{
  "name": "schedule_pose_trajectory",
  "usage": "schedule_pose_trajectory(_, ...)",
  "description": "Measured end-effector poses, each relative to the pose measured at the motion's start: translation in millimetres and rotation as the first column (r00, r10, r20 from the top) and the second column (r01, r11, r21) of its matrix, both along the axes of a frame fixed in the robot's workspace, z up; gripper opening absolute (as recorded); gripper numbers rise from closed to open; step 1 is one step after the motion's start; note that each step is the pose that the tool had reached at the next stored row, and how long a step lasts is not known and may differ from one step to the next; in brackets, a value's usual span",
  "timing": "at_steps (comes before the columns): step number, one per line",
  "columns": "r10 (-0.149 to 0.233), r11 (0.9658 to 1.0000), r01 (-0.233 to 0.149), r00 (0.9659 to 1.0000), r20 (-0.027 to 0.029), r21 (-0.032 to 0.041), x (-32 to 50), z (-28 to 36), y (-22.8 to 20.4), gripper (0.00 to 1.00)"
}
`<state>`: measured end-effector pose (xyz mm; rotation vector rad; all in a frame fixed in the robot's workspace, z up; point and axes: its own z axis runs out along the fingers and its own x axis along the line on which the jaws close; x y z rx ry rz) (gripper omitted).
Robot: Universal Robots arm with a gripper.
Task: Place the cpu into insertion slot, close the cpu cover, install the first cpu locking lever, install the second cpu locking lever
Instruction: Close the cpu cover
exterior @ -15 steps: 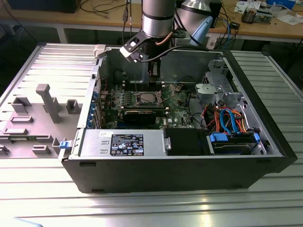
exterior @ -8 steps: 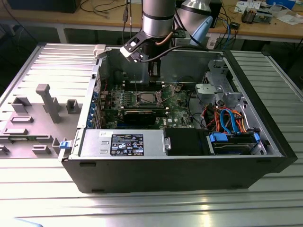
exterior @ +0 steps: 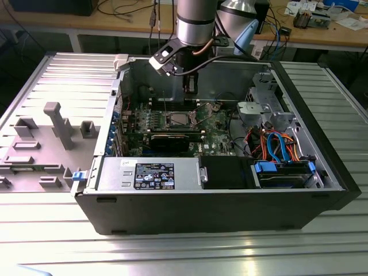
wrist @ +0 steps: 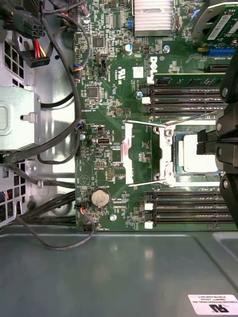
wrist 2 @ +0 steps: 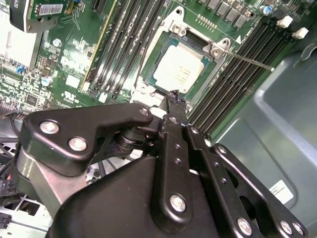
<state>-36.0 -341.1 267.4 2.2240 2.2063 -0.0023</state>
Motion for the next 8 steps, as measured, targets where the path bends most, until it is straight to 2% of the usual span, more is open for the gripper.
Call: schedule_pose_trajectory(8, 0.0, 1.0, 0.0, 1.0, 0.0, 0.0, 11.0, 0.0, 0.1, 0.11)
